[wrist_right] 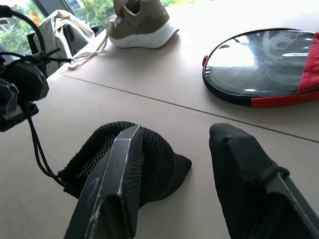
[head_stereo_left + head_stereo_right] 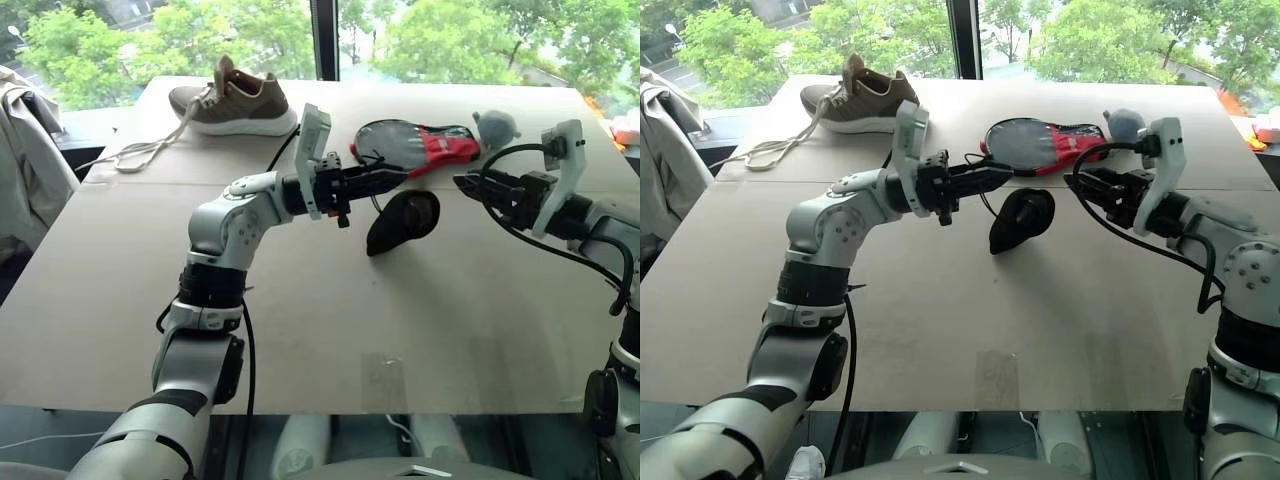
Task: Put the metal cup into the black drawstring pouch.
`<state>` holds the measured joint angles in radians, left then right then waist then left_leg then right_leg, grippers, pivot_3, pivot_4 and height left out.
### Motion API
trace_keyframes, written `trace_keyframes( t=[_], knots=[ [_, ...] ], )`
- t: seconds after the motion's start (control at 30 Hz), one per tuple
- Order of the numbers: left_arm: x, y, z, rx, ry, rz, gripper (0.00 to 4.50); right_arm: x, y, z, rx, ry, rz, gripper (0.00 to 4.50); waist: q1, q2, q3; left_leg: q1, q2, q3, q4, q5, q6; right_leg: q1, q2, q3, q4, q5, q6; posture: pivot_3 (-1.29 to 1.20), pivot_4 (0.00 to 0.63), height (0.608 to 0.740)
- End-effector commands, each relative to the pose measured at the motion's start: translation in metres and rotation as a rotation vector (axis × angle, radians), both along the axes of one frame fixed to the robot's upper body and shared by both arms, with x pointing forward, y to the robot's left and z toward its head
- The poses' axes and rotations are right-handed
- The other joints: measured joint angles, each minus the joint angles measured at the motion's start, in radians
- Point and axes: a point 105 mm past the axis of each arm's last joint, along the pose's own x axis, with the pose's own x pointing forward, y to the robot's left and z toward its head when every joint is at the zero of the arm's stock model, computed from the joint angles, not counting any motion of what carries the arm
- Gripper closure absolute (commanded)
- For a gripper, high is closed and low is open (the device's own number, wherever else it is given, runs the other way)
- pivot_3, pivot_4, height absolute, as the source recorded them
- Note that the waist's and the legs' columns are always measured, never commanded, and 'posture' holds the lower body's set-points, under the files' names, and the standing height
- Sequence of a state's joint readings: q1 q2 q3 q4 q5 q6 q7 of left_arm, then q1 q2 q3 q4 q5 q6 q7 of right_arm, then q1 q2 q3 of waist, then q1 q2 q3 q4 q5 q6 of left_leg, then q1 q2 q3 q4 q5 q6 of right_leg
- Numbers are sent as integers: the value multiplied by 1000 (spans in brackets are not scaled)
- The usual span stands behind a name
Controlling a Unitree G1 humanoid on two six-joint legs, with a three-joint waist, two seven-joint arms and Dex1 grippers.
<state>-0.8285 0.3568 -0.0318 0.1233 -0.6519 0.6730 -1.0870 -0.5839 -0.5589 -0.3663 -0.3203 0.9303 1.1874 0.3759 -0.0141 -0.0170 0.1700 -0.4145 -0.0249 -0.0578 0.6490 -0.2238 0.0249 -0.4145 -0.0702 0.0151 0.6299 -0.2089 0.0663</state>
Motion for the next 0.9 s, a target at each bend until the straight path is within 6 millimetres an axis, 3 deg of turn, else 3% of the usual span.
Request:
trace_keyframes(
  t=[0.03, 0.2, 0.43, 0.63, 0.9],
  knots=[
    [-15, -7, 11, 25, -53, -113, 4276, -5, 9, 44, 91, -146, 10, 2378, -4, 0, 0, 0, 0, 0, 0, 0, 0, 0, 0, 1, 0, 0, 0, 0, 150, 740],
    [-27, -13, 2, 70, -46, -206, 4276, -19, 38, 49, 153, -136, 138, 2378, -1, 0, 0, 1, 1, 0, 0, 0, 0, 0, 1, 0, 1, 0, 0, 0, 150, 740],
    [-32, -16, -1, 82, -46, -243, 4276, -33, 63, 26, 167, 17, 281, 2378, 0, 0, 0, 0, 1, -1, 0, 0, 0, 0, -1, 0, 1, 0, 0, 0, 150, 740],
    [-33, -17, -6, 91, -46, -247, 4276, -44, 70, 13, 140, 112, 339, 2378, 0, 0, 0, 0, 1, -1, 0, 0, 0, 0, 0, 0, 2, 0, 0, 0, 150, 740],
    [-34, -20, -9, 90, -42, -247, 4276, -47, 76, 11, 95, 149, 365, 2378, 0, 0, 0, 0, 1, 0, 0, 0, 1, 0, 0, 0, 1, 0, 0, 0, 150, 740]
  ],
)
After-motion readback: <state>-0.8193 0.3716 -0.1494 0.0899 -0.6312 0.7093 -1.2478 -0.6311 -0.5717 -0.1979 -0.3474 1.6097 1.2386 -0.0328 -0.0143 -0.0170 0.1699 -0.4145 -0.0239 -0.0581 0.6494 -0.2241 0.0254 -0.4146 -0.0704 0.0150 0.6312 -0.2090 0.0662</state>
